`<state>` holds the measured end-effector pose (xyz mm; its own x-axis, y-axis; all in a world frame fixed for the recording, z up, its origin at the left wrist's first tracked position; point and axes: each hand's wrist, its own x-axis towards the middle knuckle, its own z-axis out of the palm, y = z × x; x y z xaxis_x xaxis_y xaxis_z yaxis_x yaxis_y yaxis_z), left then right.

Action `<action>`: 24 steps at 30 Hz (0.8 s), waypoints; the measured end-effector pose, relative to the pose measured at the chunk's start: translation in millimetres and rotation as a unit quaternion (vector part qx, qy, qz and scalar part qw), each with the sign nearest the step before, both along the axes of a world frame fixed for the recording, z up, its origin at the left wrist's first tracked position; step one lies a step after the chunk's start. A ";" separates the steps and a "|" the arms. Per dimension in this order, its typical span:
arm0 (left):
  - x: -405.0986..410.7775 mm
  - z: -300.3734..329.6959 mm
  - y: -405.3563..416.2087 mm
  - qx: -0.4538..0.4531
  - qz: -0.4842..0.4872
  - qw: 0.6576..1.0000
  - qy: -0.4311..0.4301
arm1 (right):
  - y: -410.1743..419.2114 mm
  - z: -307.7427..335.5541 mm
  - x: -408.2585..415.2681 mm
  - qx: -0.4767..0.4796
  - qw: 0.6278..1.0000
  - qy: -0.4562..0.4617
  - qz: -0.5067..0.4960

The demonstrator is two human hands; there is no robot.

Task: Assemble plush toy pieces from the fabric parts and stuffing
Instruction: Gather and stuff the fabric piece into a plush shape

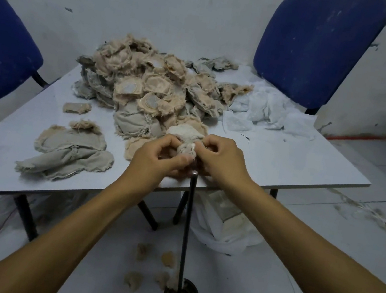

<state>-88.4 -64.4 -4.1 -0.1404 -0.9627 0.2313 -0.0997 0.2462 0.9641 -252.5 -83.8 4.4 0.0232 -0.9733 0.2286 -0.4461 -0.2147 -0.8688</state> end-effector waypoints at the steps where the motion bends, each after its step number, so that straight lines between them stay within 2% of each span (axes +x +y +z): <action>1: 1.2 1.3 -0.7 0.011 0.001 1.000 0.022 | 0.4 1.4 -3.1 0.020 0.999 -0.031 0.033; 3: 2.0 3.7 -1.1 0.024 0.008 0.998 0.053 | 4.4 3.4 -9.0 0.068 0.985 -0.119 0.109; 5: 1.2 4.9 -0.6 0.028 0.017 0.996 0.082 | 9.7 1.7 -10.8 0.085 0.973 -0.147 0.154; 10: -12.9 6.1 -3.5 -0.004 0.088 0.995 0.050 | 19.7 -9.1 -4.8 -0.035 0.996 -0.018 0.082; 14: -16.8 6.9 -8.6 0.000 0.112 0.993 0.035 | 16.0 -6.3 -1.6 -0.031 0.998 -0.028 0.057; 17: -11.3 6.2 -13.1 0.016 0.081 0.996 0.036 | 11.9 -1.4 -5.0 0.016 0.992 -0.108 0.065; 24: 1.4 1.5 -6.3 0.043 -0.015 0.997 0.056 | 5.3 -1.3 -2.9 0.046 0.990 -0.126 0.036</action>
